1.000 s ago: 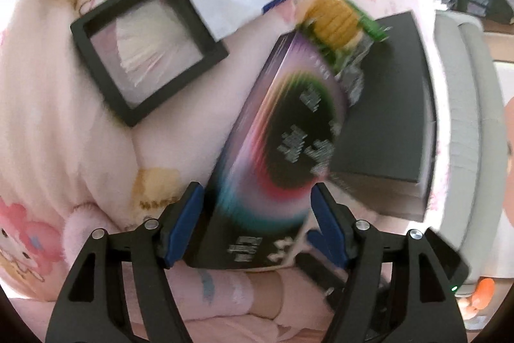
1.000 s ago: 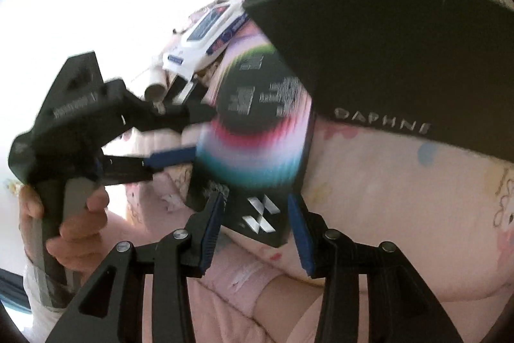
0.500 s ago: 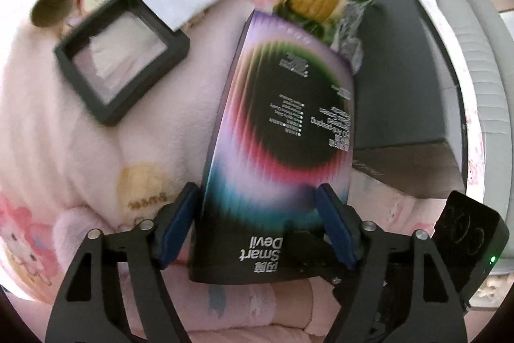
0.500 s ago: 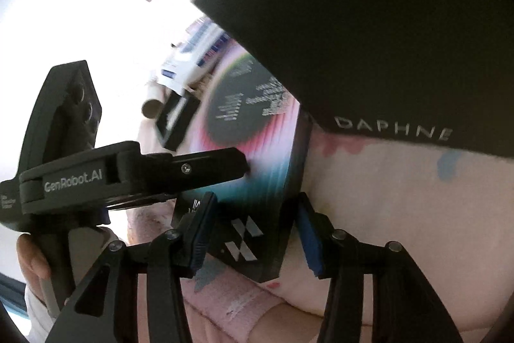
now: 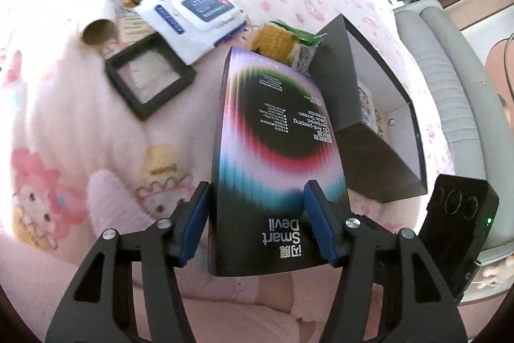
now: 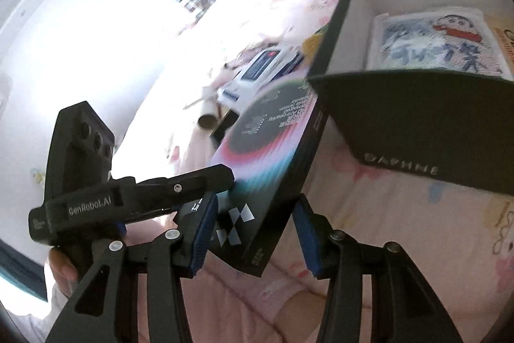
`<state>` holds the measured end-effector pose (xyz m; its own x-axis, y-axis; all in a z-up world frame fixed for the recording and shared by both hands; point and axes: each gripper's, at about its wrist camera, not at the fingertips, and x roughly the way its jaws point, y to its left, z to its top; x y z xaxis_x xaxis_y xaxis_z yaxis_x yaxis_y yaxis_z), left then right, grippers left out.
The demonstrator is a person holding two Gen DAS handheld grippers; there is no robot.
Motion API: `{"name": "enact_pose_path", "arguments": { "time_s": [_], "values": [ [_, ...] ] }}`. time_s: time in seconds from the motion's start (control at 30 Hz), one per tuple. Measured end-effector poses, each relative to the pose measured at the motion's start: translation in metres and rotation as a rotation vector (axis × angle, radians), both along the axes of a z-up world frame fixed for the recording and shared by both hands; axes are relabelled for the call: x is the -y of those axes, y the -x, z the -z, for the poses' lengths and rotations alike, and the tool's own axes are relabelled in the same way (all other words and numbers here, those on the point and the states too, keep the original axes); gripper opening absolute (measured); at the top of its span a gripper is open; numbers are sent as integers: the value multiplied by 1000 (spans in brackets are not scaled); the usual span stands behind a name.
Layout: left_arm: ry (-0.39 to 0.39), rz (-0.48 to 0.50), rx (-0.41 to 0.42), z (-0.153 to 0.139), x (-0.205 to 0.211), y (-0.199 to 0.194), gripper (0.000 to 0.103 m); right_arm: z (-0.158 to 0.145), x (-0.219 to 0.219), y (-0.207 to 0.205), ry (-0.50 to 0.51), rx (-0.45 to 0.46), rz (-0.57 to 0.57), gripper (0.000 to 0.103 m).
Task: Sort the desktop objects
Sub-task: 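Carry the Smart Devil box with the right gripper and lower it into the DAPHNE box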
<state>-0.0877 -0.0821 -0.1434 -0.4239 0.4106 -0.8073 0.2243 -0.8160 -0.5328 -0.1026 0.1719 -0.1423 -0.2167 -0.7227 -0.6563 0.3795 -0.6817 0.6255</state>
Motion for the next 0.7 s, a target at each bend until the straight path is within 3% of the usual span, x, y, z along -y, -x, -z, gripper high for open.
{"name": "enact_pose_path", "arguments": {
  "time_s": [0.1, 0.3, 0.4, 0.5, 0.6, 0.7],
  "values": [
    [-6, -8, -15, 6, -10, 1, 60, 6, -2, -2, 17, 21, -5, 43],
    [-31, 15, -100, -4, -25, -4, 60, -3, 11, 3, 26, -36, 18, 44],
    [24, 33, -109, -22, -32, 6, 60, -12, 6, 4, 28, -46, 32, 43],
    [77, 66, -175, -52, -40, 10, 60, -25, 4, 10, 84, -44, 48, 44],
    [68, 76, -232, -74, -46, 12, 60, -48, -2, 13, 113, -88, 56, 44],
    [11, 98, -239, -85, -55, 29, 60, -68, -15, 18, 107, -138, 64, 44]
  ]
}}
